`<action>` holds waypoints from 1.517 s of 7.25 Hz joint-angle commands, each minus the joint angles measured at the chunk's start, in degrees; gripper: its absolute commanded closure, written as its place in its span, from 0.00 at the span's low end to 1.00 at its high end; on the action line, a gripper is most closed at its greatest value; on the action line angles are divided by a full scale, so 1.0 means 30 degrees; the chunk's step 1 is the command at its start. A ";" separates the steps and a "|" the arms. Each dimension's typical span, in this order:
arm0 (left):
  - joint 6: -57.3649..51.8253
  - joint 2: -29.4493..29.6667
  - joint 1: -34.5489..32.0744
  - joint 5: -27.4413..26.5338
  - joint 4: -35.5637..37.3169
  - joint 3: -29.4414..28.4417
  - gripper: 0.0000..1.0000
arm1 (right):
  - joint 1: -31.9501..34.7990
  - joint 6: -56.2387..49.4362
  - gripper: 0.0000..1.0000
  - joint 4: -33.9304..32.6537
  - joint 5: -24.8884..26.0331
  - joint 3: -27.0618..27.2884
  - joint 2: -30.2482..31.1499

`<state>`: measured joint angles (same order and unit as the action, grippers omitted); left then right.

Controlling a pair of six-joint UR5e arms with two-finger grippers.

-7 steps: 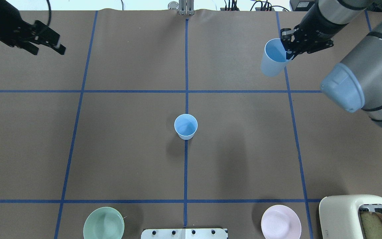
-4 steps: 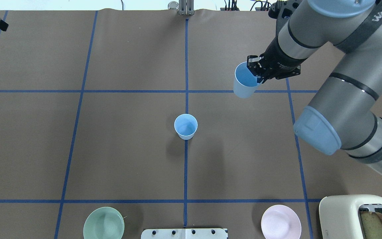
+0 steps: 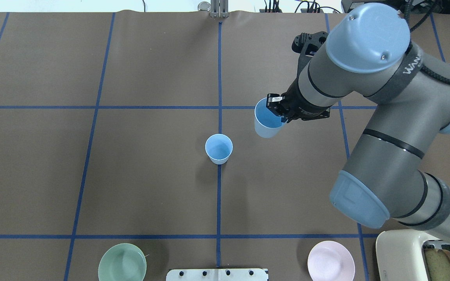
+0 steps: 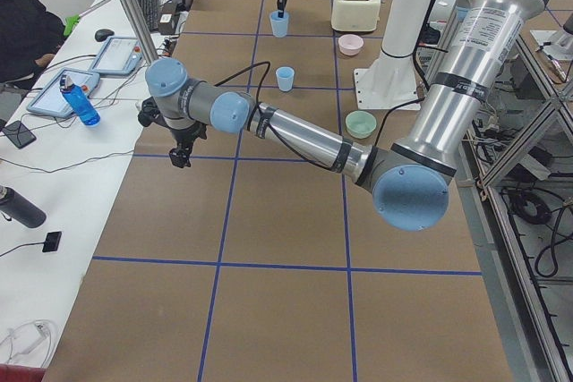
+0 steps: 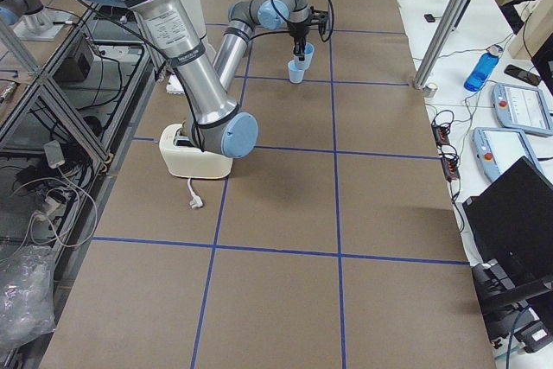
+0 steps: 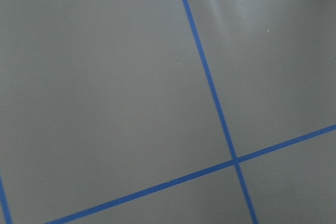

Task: Stack blue cups with both arms
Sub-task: 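Withdraw the left arm while the right gripper carries its cup toward the center cup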

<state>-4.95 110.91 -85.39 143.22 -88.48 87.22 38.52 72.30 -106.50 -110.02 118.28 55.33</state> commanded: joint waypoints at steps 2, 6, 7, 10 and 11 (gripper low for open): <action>-0.1483 -0.0730 -0.0685 -0.0162 -0.0154 -0.0479 0.02 | -0.1350 0.0973 1.00 0.0021 0.0870 -0.0254 -0.0658; -0.2804 -0.2340 -0.1302 -0.1187 -0.1263 -0.0567 0.02 | -0.1384 0.1008 1.00 0.0109 0.0901 -0.3176 -0.3233; -0.2891 -0.2459 -0.1360 -0.1188 -0.1296 -0.0567 0.02 | -0.1355 0.0921 1.00 0.0138 0.0930 -0.3968 -0.3703; -0.3302 -0.2665 -0.1478 -0.1188 -0.1326 -0.0596 0.02 | -0.1558 0.0802 1.00 0.0197 0.1106 -0.5289 -0.4349; -0.3302 -0.2694 -0.1478 -0.1188 -0.1326 -0.0626 0.02 | -0.1995 0.0977 1.00 0.0284 0.1397 -0.5352 -0.4324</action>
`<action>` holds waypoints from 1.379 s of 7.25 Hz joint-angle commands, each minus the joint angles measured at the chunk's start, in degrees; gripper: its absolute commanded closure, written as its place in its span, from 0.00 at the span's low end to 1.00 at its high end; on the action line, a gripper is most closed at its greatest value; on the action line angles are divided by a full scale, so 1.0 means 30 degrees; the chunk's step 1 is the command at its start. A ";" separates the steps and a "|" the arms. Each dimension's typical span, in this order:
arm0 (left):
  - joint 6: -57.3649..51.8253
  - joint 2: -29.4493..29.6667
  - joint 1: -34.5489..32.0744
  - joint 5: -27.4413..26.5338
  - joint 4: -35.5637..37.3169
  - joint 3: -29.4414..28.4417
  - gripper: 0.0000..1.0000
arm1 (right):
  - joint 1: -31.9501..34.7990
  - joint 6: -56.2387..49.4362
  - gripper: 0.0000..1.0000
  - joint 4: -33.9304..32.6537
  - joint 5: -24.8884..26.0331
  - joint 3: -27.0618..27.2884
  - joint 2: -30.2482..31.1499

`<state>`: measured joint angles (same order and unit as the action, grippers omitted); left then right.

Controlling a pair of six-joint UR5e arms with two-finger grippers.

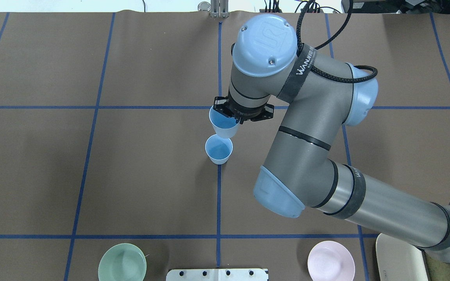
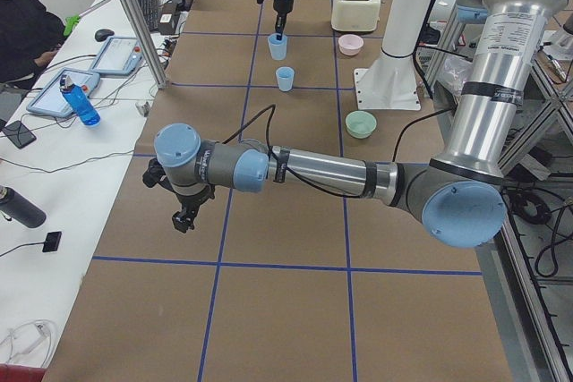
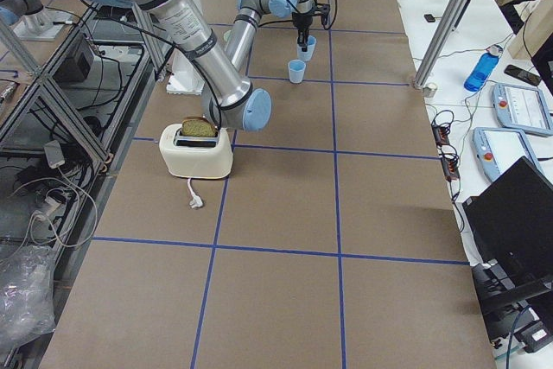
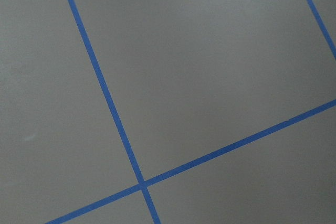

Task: Stack blue cups with both arms
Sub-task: 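Lower the held cup into the center cup and open the right gripper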

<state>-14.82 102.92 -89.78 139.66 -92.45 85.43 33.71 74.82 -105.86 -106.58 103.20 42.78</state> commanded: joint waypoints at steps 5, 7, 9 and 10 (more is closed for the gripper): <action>0.0020 -0.0030 -0.0014 -0.0001 -0.0004 -0.0001 0.02 | -0.1684 0.0550 1.00 0.1419 0.1426 -0.0384 0.0681; 0.0020 -0.0030 -0.0014 -0.0001 -0.0004 -0.0030 0.02 | -0.1773 0.0579 1.00 0.1772 0.1602 -0.0443 0.0828; 0.0020 -0.0030 -0.0014 -0.0001 -0.0004 -0.0030 0.02 | -0.1832 0.0579 1.00 0.1802 0.1631 -0.0648 0.0799; 0.0020 -0.0059 -0.0014 -0.0001 -0.0004 -0.0030 0.02 | -0.1832 0.0550 1.00 0.1802 0.1631 -0.0706 0.0799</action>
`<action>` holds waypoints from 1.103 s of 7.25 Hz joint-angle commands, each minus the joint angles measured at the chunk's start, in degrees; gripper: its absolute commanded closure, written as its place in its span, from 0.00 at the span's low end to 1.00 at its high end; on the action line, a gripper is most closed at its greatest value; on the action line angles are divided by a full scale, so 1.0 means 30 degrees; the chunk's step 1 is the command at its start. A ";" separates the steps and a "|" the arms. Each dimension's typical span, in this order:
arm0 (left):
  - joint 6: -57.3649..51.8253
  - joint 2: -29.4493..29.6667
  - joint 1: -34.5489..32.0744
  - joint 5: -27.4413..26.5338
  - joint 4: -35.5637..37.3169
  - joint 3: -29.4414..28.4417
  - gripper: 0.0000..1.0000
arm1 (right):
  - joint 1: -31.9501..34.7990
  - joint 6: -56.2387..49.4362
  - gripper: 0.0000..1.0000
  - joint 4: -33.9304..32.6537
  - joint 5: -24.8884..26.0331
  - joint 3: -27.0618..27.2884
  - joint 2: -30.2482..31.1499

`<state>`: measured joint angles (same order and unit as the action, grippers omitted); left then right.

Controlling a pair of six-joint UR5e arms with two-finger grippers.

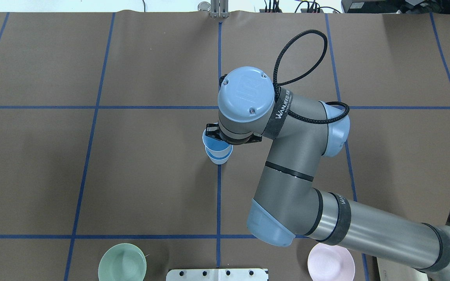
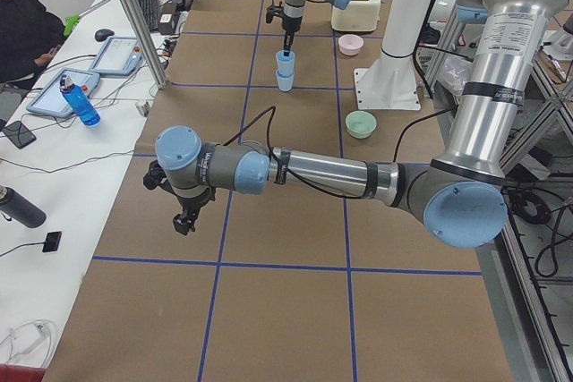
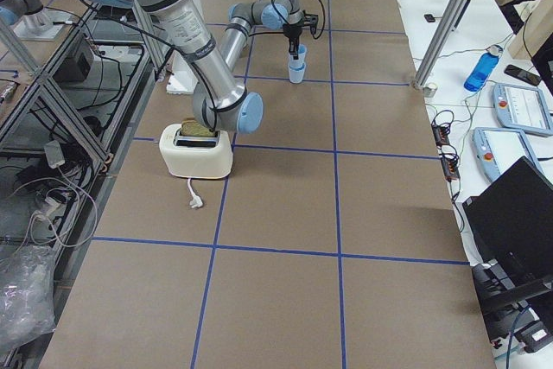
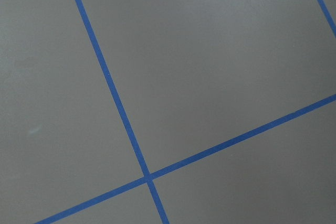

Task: Stack blue cups with both arms
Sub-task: 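Lower the held cup into the center cup and open the right gripper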

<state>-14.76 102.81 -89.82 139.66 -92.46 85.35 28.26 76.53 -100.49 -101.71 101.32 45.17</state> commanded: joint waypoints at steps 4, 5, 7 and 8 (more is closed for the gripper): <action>-0.0001 0.0008 0.0029 0.0000 0.0000 -0.0001 0.02 | -0.0161 -0.0052 1.00 0.0069 0.0124 -0.0110 0.0001; -0.0001 0.0009 0.0029 0.0000 0.0000 -0.0001 0.02 | -0.0191 0.0034 1.00 0.1230 0.0240 -0.0284 0.0146; 0.0057 0.0009 0.0029 0.0000 0.0000 -0.0030 0.02 | -0.0220 0.0914 0.58 0.2206 0.0739 -0.0841 0.0264; 0.0057 -0.0020 0.0029 0.0000 0.0000 -0.0030 0.02 | -0.0220 0.0769 0.13 0.2208 0.0856 -0.0872 0.0381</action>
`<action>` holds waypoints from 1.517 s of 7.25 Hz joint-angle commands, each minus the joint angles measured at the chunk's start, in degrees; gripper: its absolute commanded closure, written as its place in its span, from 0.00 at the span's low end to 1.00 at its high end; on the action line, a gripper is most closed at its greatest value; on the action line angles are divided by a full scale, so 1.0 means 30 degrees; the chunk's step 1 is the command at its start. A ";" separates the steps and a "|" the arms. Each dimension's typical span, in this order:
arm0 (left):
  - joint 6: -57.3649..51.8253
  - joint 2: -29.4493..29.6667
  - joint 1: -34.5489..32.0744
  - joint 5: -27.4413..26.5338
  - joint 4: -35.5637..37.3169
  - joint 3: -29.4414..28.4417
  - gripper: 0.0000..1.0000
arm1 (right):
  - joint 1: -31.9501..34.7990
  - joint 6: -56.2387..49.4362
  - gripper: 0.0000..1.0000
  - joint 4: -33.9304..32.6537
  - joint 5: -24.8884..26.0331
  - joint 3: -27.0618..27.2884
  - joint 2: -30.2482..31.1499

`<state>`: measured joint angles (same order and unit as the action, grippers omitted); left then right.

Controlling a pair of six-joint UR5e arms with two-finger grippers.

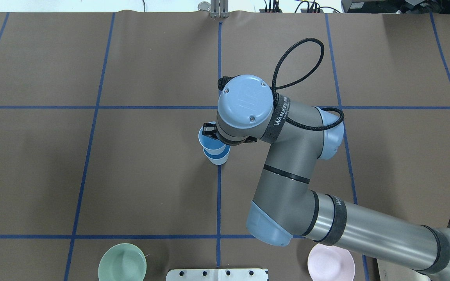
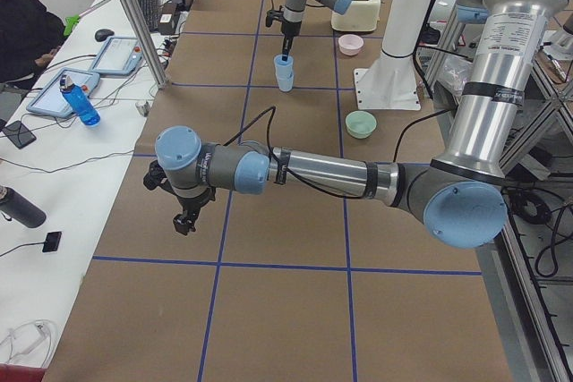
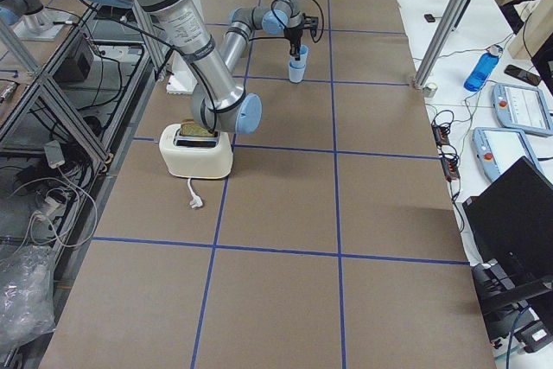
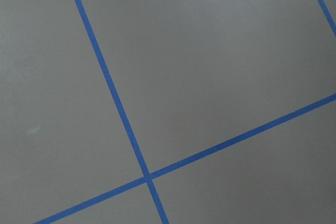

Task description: Stack blue cups with both arms

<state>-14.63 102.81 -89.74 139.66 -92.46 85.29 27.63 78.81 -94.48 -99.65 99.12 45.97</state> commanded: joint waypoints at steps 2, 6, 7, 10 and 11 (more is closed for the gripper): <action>0.0073 -0.0023 0.0000 0.0000 0.0000 -0.0010 0.02 | 0.0047 -0.0196 0.00 0.0205 0.0198 -0.0022 0.0146; 0.0073 -0.0052 0.0000 0.0000 0.0000 -0.0011 0.02 | 0.7696 -0.6589 0.00 0.0000 -0.6165 0.0534 0.1572; 0.0015 -0.0082 0.0000 0.0000 -0.0029 -0.0011 0.02 | 0.9841 -0.8846 0.00 0.0087 -0.7696 0.0506 0.2887; 0.0014 -0.0053 0.0000 0.0029 0.0029 -0.0040 0.02 | 1.5556 -1.7270 0.00 0.0176 -0.9730 0.0099 0.8069; -0.0015 -0.0082 0.0000 0.0087 0.0029 -0.0040 0.02 | 1.7344 -1.9714 0.00 0.0176 -1.1154 -0.0194 0.9652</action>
<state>-14.64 102.61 -89.73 139.75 -92.41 85.17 72.52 30.53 -93.95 -128.91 99.56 68.51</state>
